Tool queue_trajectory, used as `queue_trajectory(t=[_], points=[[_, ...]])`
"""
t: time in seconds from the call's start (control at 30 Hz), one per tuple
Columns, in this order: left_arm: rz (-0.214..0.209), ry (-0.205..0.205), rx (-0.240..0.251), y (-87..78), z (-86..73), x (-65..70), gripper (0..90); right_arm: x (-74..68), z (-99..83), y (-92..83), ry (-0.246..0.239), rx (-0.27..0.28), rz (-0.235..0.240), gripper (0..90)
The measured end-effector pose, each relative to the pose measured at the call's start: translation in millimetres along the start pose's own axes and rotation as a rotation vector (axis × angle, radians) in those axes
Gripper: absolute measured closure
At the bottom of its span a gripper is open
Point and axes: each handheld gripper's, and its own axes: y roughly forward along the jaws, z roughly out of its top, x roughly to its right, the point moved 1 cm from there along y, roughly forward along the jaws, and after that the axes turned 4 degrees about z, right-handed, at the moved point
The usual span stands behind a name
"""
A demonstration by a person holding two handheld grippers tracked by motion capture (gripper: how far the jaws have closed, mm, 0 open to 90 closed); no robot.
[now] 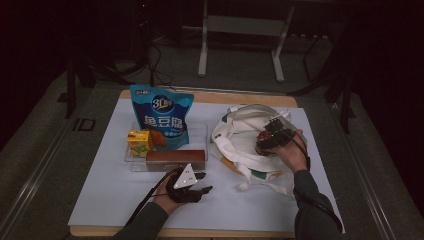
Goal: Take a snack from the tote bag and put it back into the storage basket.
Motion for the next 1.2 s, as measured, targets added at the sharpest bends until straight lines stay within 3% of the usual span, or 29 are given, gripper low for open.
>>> queue_trajectory(t=[0.7,1.2], points=[[0.0,0.0,0.0,0.0,0.0,-0.1,47.6,-9.9,6.1,-14.6,-0.042,0.025,0.007,25.7],[-0.001,-0.001,0.0,0.1,0.0,-0.1,47.5,-27.4,19.1,-29.5,-0.095,0.04,0.018,25.8]])
